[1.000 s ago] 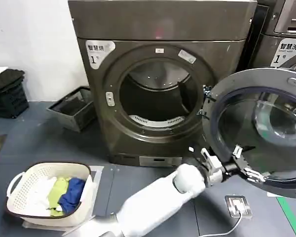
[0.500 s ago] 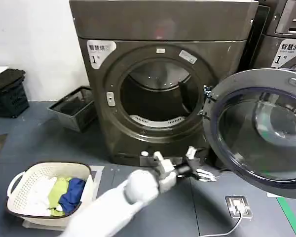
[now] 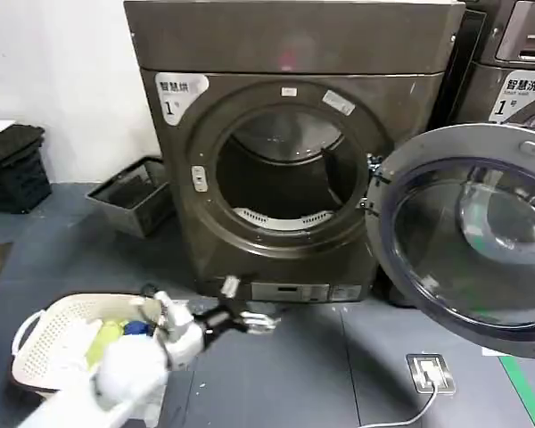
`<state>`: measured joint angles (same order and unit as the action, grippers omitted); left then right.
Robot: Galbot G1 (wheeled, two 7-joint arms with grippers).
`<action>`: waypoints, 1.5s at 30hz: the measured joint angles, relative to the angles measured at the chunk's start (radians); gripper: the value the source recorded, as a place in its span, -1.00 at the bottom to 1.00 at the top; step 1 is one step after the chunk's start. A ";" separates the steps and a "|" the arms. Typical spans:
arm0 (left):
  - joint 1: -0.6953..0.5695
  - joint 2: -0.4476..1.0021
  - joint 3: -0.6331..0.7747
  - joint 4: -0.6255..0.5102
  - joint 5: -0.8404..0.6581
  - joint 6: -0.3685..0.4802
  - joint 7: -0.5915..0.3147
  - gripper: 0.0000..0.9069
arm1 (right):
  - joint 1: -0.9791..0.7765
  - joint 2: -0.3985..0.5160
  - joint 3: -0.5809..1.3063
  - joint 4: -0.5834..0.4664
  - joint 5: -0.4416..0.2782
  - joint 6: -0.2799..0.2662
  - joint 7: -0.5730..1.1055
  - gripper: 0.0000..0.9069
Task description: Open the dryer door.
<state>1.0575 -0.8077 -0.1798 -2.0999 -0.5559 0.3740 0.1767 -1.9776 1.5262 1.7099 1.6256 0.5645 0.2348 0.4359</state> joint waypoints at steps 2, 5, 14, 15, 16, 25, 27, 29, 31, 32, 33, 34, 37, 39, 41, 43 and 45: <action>0.062 0.025 -0.076 -0.018 -0.037 0.037 -0.034 1.00 | -0.004 -0.002 -0.011 0.009 0.001 -0.014 -0.002 1.00; 0.151 0.061 -0.185 -0.047 -0.097 0.105 -0.096 1.00 | -0.011 -0.003 -0.033 0.031 0.011 -0.036 -0.010 1.00; 0.259 0.154 -0.435 -0.080 -0.388 0.360 -0.346 1.00 | -0.018 0.001 -0.105 0.111 0.031 -0.072 -0.018 1.00; 0.257 0.168 -0.451 -0.075 -0.450 0.363 -0.390 1.00 | -0.019 0.003 -0.113 0.115 0.031 -0.072 -0.019 1.00; 0.255 0.179 -0.462 -0.071 -0.507 0.363 -0.426 1.00 | -0.019 0.004 -0.120 0.117 0.031 -0.072 -0.020 1.00; 0.205 0.307 -0.498 0.017 -1.035 0.363 -0.788 1.00 | -0.024 0.016 -0.151 0.122 0.031 -0.061 -0.022 1.00; 0.191 0.331 -0.499 0.048 -1.153 0.363 -0.857 1.00 | -0.026 0.020 -0.156 0.120 0.031 -0.054 -0.022 1.00; 0.180 0.359 -0.502 0.079 -1.269 0.363 -0.906 1.00 | -0.026 0.024 -0.159 0.117 0.031 -0.040 -0.022 1.00; 0.180 0.385 -0.506 0.110 -1.369 0.363 -0.949 1.00 | -0.026 0.029 -0.160 0.113 0.032 -0.033 -0.023 1.00; 0.181 0.395 -0.509 0.125 -1.407 0.363 -0.972 1.00 | -0.026 0.031 -0.161 0.112 0.032 -0.031 -0.024 1.00; 0.183 0.400 -0.514 0.141 -1.445 0.362 -0.991 1.00 | -0.026 0.032 -0.162 0.111 0.033 -0.029 -0.024 1.00; 0.186 0.404 -0.519 0.154 -1.479 0.362 -1.011 1.00 | -0.026 0.034 -0.162 0.110 0.033 -0.028 -0.024 1.00; 0.204 0.407 -0.543 0.194 -1.588 0.362 -1.068 1.00 | -0.029 0.036 -0.162 0.106 0.034 -0.022 -0.026 1.00; 0.222 0.403 -0.563 0.219 -1.641 0.362 -1.082 1.00 | -0.031 0.037 -0.162 0.101 0.034 -0.016 -0.028 1.00; 0.236 0.398 -0.578 0.239 -1.670 0.362 -1.088 1.00 | -0.032 0.037 -0.161 0.096 0.035 -0.010 -0.031 1.00; 0.246 0.393 -0.596 0.266 -1.703 0.362 -1.090 1.00 | -0.032 0.037 -0.159 0.091 0.035 -0.007 -0.032 1.00; 0.251 0.389 -0.614 0.301 -1.712 0.362 -1.086 1.00 | -0.033 0.037 -0.159 0.089 0.036 -0.003 -0.035 1.00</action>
<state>1.3088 -0.4183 -0.7933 -1.7988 -2.2676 0.7362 -0.9092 -2.0106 1.5636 1.5508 1.7141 0.6005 0.2318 0.4009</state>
